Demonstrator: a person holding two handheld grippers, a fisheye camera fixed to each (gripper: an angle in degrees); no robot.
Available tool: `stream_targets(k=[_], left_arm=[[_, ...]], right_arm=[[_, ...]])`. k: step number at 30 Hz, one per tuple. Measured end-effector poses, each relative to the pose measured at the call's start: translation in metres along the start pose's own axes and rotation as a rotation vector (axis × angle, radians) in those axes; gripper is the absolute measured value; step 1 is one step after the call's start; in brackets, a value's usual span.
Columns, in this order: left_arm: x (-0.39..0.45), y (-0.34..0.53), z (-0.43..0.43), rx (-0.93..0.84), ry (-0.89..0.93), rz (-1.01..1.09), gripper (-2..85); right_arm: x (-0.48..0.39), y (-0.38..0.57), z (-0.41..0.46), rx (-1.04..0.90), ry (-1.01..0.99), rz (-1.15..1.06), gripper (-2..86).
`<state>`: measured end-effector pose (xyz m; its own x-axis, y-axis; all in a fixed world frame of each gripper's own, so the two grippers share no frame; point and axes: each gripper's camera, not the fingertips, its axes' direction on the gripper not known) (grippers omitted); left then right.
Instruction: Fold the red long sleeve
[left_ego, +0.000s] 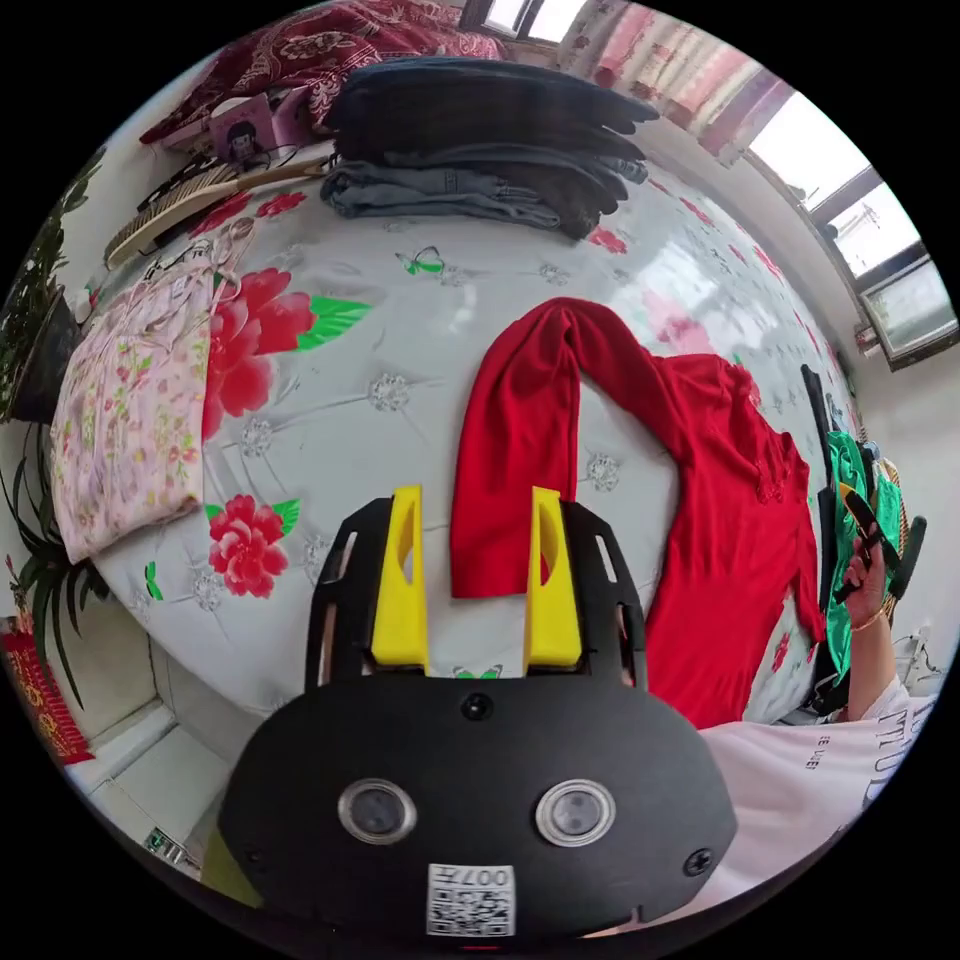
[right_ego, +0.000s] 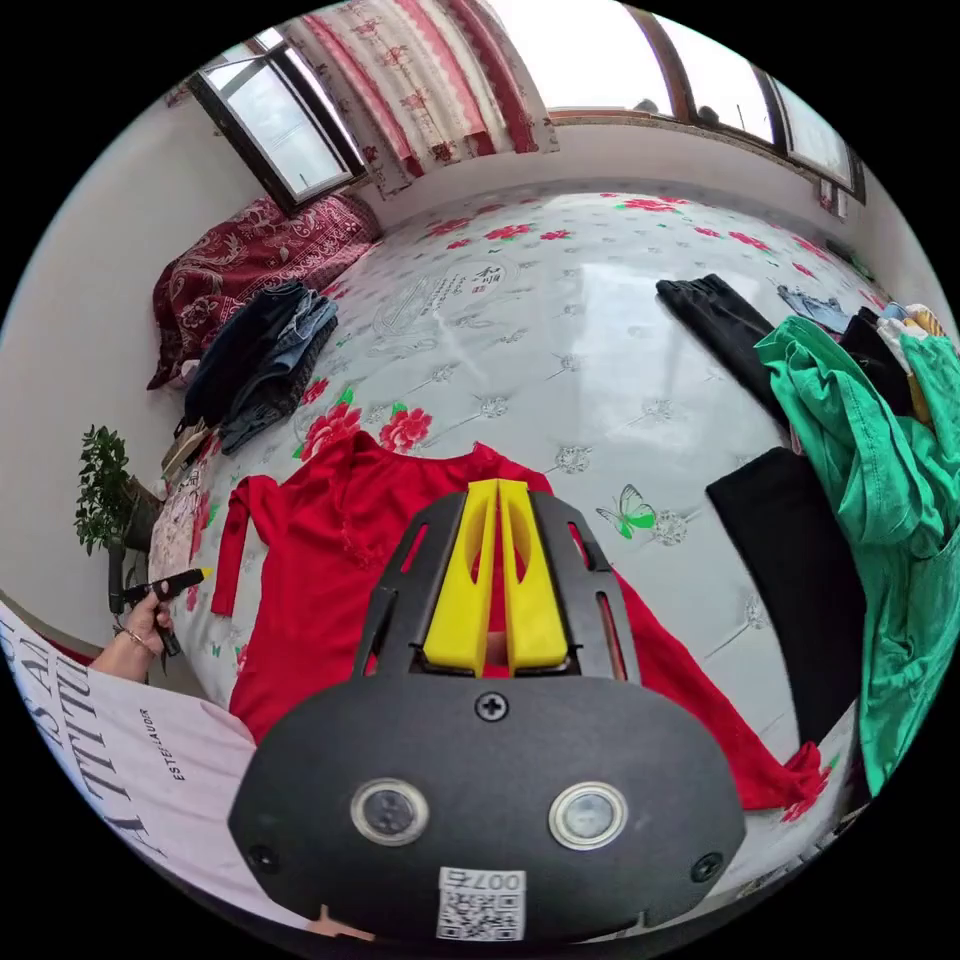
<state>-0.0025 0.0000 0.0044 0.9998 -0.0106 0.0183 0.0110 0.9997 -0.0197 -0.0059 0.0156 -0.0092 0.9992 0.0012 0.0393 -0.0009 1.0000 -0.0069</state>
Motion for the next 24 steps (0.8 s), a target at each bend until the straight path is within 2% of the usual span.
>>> stream_targets(k=[4,7,9,11,17,21,24], left_arm=[[-0.002,-0.016,0.019,-0.024,-0.131,0.046,13.1],[-0.015,-0.043,0.02,-0.05,-0.101,0.062,3.8],[-0.035,-0.064,0.018,-0.08,0.01,0.061,0.9],[-0.07,-0.087,-0.017,0.079,0.229,0.055,-0.1],[-0.174,-0.151,-0.153,0.46,0.275,-0.005,-0.6],[-0.207,-0.182,-0.167,0.464,0.239,-0.006,-0.6],[-0.206,-0.196,-0.146,0.408,0.311,0.006,-0.6]], right_arm=[[-0.022,0.043,-0.019,-0.047,-0.008,-0.026,-0.3],[-0.034,0.067,-0.039,-0.053,-0.018,-0.015,-0.4],[-0.04,0.081,-0.059,-0.027,-0.023,-0.011,-0.4],[-0.043,0.088,-0.075,-0.012,-0.011,-0.013,-0.3],[-0.043,0.115,-0.114,0.034,0.054,0.016,-0.3],[-0.042,0.135,-0.116,0.023,0.043,0.08,-0.3],[-0.046,0.145,-0.113,0.006,0.034,0.108,-0.3]])
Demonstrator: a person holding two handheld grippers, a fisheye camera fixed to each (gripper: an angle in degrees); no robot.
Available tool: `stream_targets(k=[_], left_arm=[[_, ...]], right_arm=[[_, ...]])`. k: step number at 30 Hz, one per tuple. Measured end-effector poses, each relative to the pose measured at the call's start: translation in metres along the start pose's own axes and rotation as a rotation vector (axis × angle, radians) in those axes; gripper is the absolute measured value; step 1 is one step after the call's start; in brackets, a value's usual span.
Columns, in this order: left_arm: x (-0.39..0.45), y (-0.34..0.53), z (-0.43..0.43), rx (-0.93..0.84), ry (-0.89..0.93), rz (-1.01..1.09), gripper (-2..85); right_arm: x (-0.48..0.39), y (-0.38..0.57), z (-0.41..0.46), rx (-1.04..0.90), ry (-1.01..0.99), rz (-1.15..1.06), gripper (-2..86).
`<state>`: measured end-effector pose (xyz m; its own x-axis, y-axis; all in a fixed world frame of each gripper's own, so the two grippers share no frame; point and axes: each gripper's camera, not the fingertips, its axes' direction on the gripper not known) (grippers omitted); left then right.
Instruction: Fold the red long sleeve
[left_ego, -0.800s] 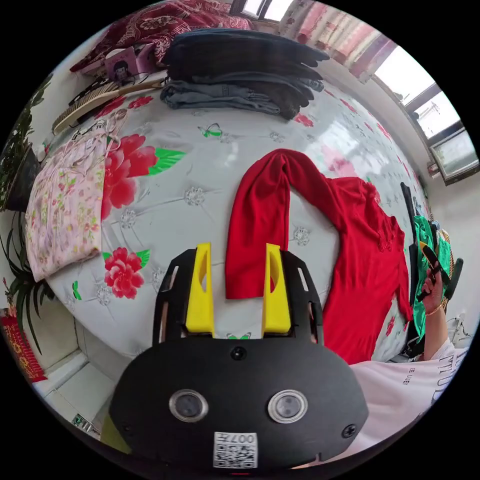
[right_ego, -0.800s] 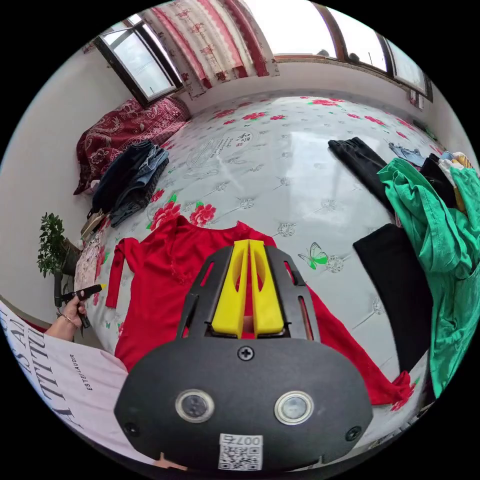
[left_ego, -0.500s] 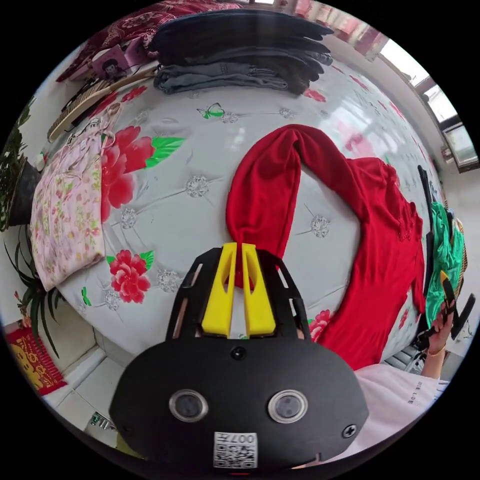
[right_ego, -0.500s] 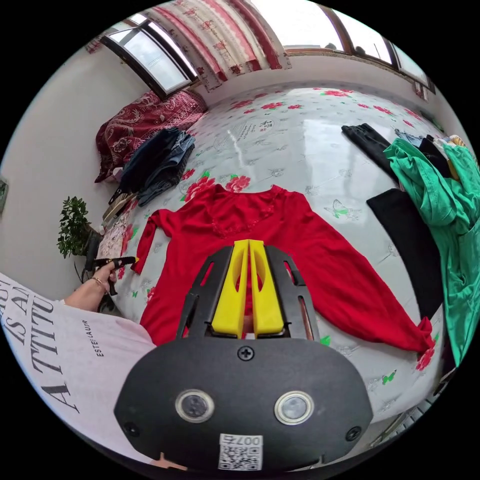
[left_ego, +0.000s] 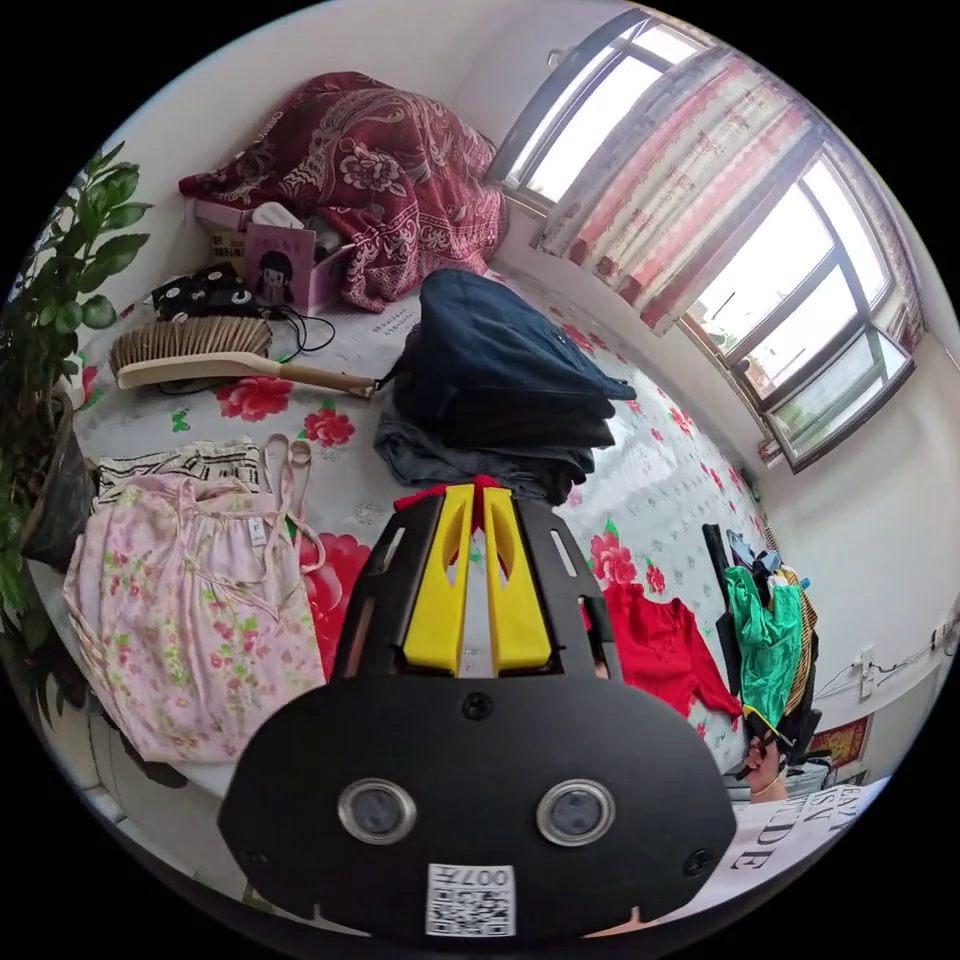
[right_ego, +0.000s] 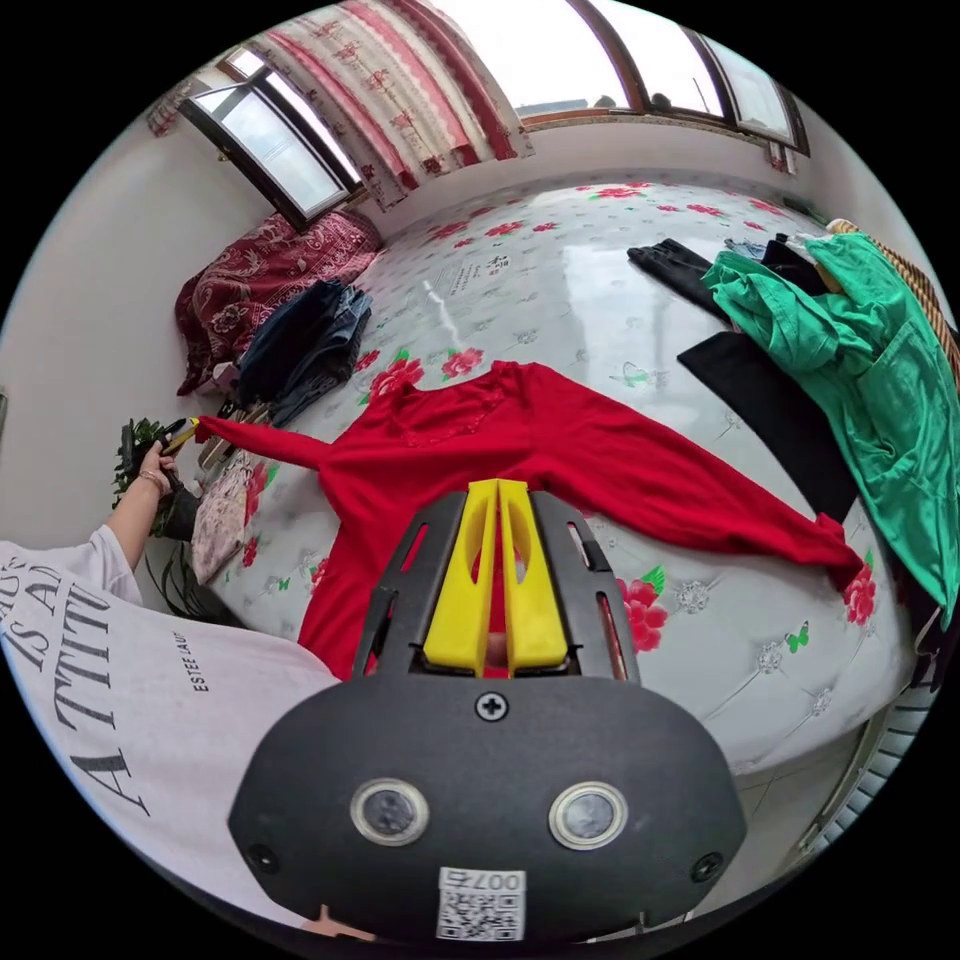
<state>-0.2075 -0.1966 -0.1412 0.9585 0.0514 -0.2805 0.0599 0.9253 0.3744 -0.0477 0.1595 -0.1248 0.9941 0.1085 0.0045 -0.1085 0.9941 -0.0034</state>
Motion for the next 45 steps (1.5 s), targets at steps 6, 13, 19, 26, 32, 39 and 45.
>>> stream_targets(k=[6,13,19,26,32,39,45], left_arm=[[0.066,0.009,0.031,0.028,0.191,0.15,-0.6],[0.28,0.051,-0.005,0.055,0.746,0.774,0.3],[0.384,0.202,0.024,-0.342,0.855,1.354,10.2],[0.318,0.207,0.131,-0.574,0.482,1.026,8.8],[0.328,0.177,0.225,-0.635,0.402,0.794,11.1],[0.388,0.21,0.345,-0.739,0.025,0.866,11.9],[0.383,0.196,0.348,-0.65,0.092,0.878,0.6]], right_arm=[[-0.008,0.004,-0.003,-0.02,0.011,0.013,-0.3],[-0.005,0.005,-0.016,0.024,0.03,0.07,-0.4],[0.016,0.016,-0.023,0.023,0.047,0.155,-0.3],[0.042,0.018,-0.012,-0.041,0.007,0.185,-0.1],[0.015,-0.01,0.035,-0.181,-0.093,0.028,1.3],[-0.013,-0.024,0.076,-0.358,0.061,-0.089,3.5],[-0.027,-0.038,0.069,-0.358,0.178,-0.15,1.2]])
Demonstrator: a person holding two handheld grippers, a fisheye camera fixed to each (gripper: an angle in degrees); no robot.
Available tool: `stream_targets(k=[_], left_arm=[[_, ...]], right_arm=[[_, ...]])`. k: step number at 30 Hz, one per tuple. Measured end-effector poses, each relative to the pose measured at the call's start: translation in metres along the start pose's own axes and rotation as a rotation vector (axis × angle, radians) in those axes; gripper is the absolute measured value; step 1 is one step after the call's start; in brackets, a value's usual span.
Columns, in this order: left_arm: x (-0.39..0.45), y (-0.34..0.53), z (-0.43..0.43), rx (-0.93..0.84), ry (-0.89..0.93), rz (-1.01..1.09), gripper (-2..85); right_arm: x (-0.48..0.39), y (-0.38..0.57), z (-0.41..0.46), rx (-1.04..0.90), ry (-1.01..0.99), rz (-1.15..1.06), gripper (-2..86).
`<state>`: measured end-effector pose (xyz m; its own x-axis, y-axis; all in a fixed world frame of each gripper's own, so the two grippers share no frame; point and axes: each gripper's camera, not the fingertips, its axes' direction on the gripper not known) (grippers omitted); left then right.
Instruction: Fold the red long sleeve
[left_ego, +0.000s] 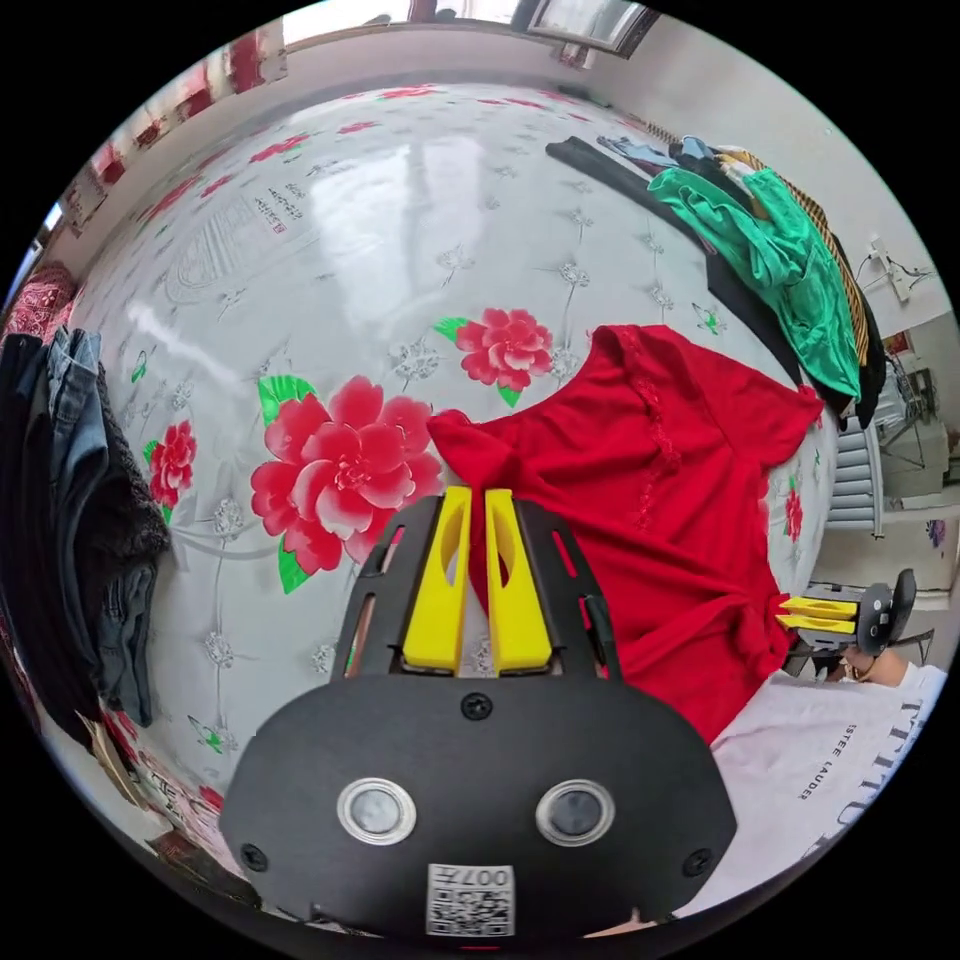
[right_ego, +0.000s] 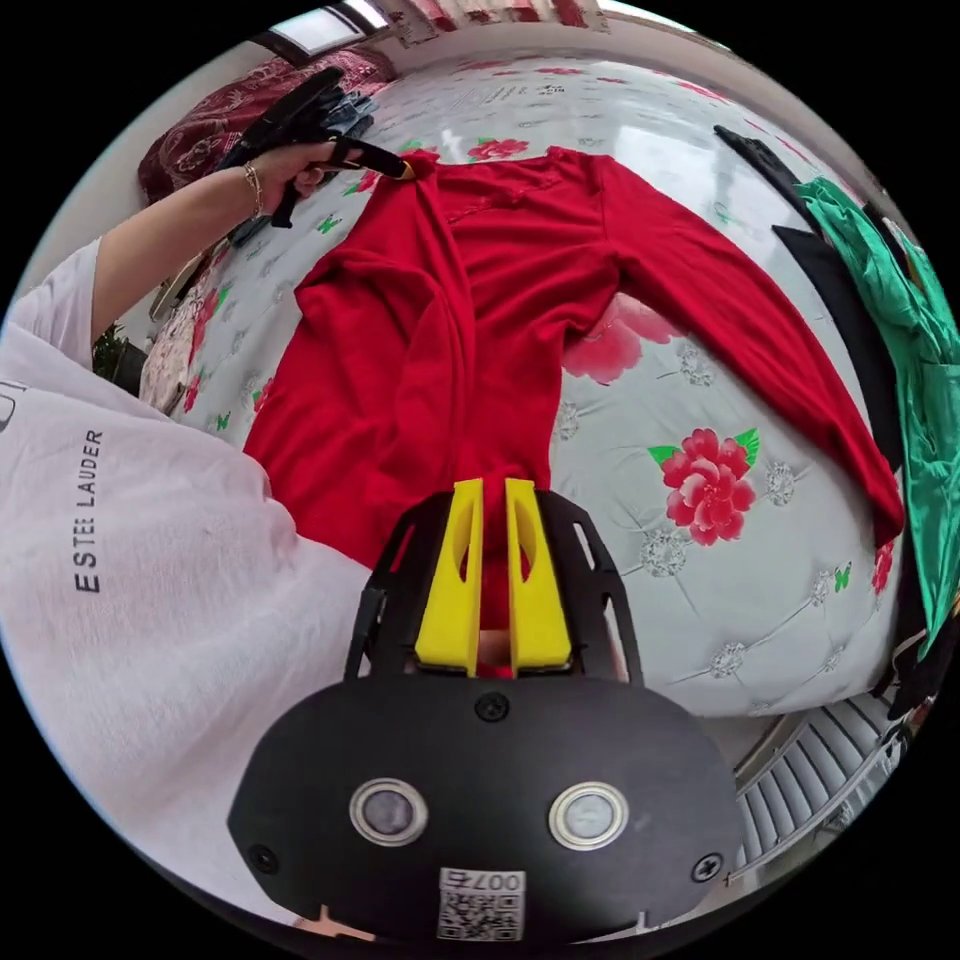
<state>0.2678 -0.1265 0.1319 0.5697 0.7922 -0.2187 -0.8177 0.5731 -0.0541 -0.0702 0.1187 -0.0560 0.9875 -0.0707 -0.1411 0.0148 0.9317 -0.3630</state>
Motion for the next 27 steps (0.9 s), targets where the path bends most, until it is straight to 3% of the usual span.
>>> stream_targets(k=[2,6,9,12,19,24,27], left_arm=[[-0.017,-0.001,-0.025,0.135,0.139,-0.013,0.1],[-0.037,-0.006,-0.032,0.176,0.201,-0.017,0.8],[-0.05,-0.002,0.0,0.032,0.14,-0.082,2.6],[-0.058,0.015,0.001,0.072,0.171,-0.132,4.8],[-0.05,0.065,-0.055,0.204,0.055,-0.116,6.2],[-0.003,0.101,-0.063,0.21,0.141,0.003,6.4],[0.03,0.116,-0.044,0.147,0.231,0.051,6.7]], right_arm=[[-0.001,-0.002,-0.029,0.109,0.042,-0.008,0.7],[-0.013,0.004,-0.075,0.286,0.136,-0.04,0.3],[-0.013,0.01,-0.046,0.142,0.12,-0.013,0.3],[-0.008,0.027,-0.018,-0.008,0.096,0.059,0.6],[0.014,0.041,-0.05,0.084,0.038,0.154,2.4],[0.056,0.027,-0.018,0.035,-0.116,0.3,2.6],[0.048,0.028,-0.004,0.039,-0.057,0.298,2.4]])
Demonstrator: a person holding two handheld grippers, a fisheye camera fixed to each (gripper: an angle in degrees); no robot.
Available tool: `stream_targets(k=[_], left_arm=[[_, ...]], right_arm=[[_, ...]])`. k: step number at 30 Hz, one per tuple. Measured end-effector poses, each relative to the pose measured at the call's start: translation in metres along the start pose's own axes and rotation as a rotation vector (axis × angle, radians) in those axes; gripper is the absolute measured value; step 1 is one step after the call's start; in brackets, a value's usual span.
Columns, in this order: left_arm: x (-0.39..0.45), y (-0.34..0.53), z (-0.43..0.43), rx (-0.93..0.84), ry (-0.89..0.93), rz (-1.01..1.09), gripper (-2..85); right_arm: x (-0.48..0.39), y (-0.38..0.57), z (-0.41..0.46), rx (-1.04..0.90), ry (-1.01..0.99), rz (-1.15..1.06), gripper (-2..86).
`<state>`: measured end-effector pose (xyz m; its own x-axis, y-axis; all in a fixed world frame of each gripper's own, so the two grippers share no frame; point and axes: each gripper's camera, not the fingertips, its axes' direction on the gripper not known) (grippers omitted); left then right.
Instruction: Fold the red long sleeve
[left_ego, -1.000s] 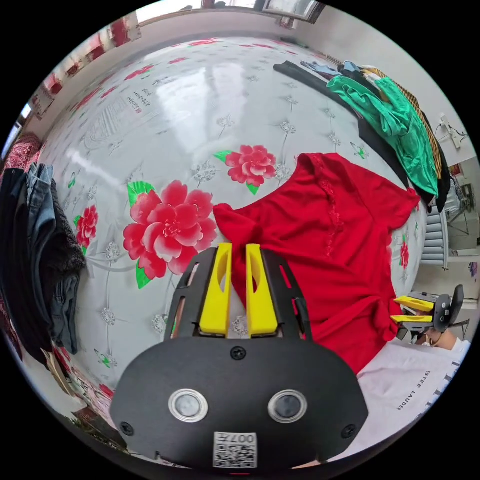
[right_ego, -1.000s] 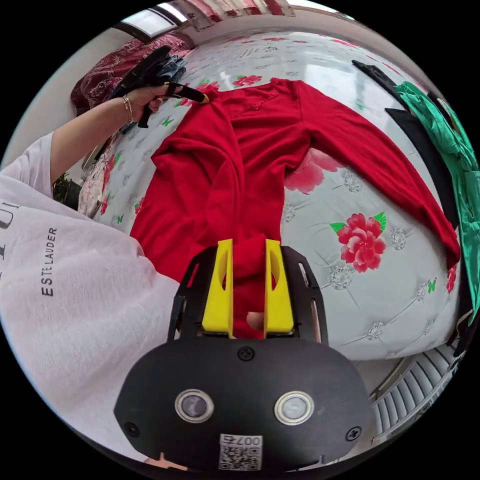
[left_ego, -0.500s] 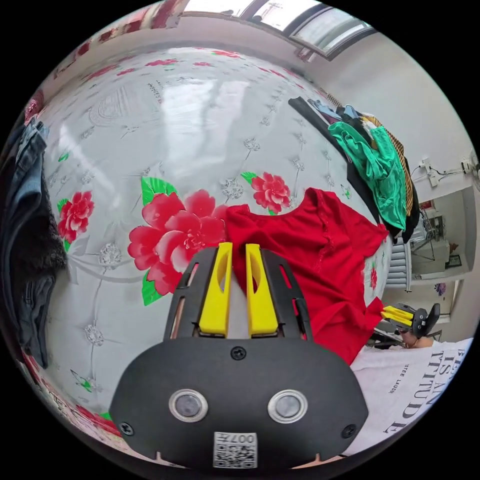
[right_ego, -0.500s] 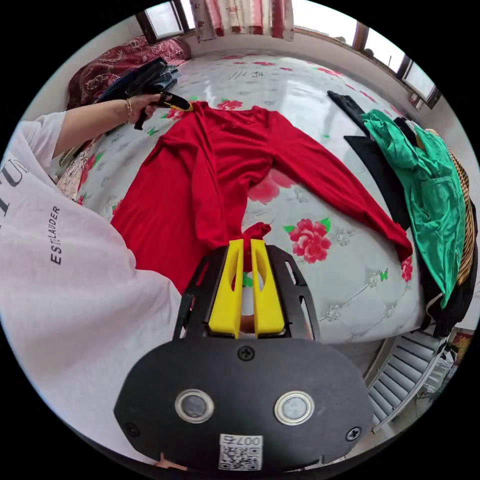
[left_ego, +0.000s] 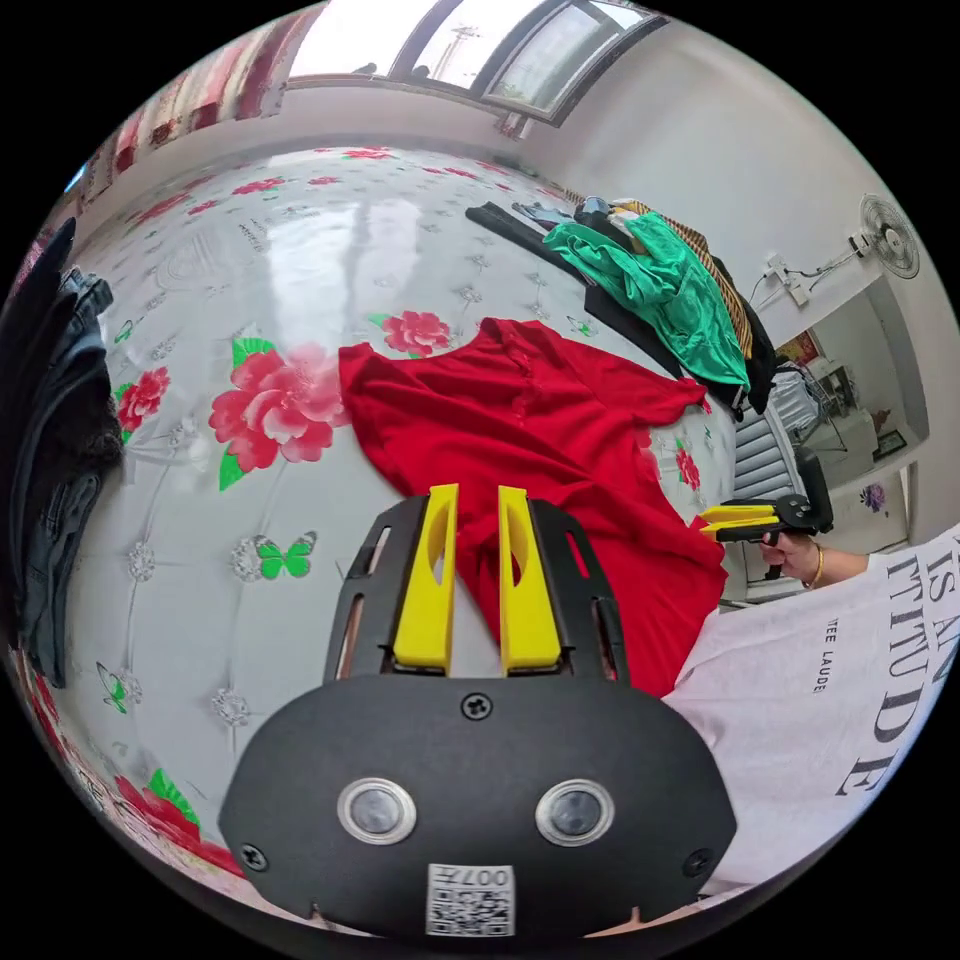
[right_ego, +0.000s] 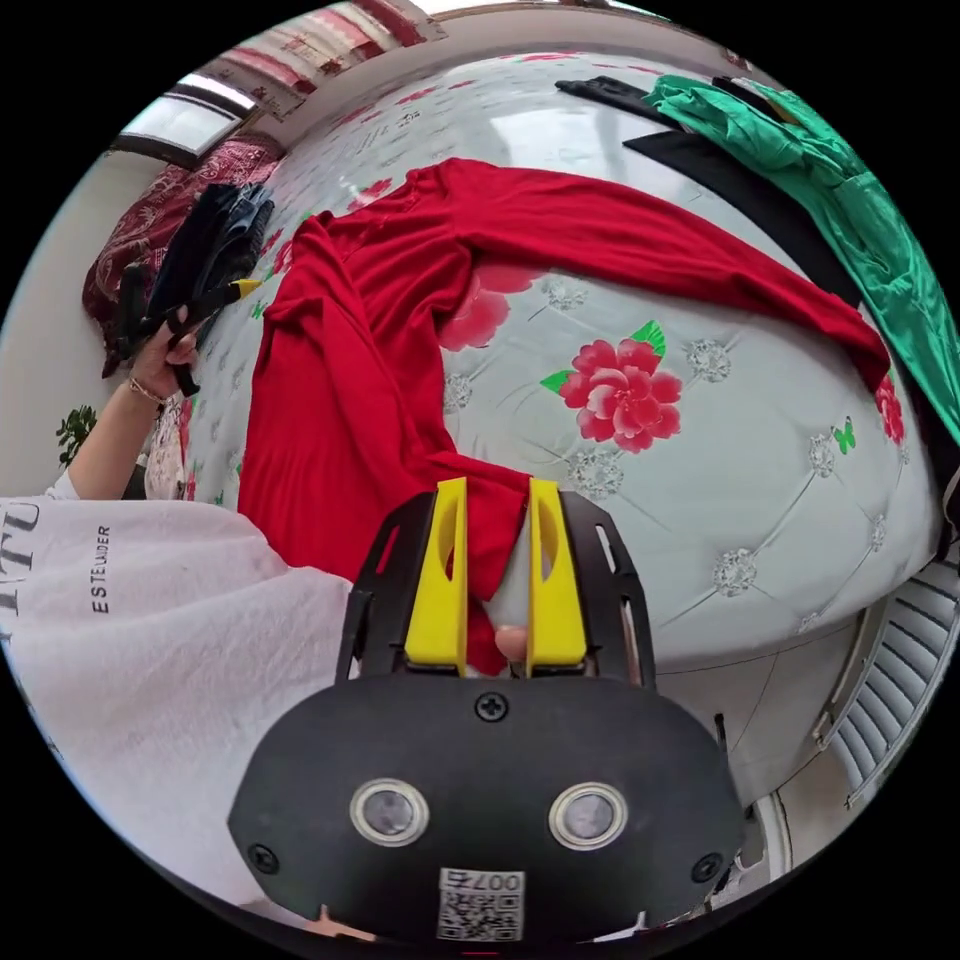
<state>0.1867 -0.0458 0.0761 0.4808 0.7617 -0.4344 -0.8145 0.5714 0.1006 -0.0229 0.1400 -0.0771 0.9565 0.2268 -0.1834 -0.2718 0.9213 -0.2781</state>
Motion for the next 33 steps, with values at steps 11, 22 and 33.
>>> stream_targets(k=[11,22,33], left_arm=[[0.036,0.01,0.027,-0.163,-0.201,0.083,4.2],[0.038,0.014,0.013,-0.156,-0.229,0.058,-0.4],[0.108,0.003,-0.007,-0.151,-0.285,0.254,4.3]], right_arm=[[-0.088,0.059,-0.148,0.41,0.064,-0.437,-0.1],[-0.092,0.109,-0.04,0.014,-0.099,-0.485,-0.2],[-0.082,0.127,-0.038,0.003,-0.103,-0.452,0.0]])
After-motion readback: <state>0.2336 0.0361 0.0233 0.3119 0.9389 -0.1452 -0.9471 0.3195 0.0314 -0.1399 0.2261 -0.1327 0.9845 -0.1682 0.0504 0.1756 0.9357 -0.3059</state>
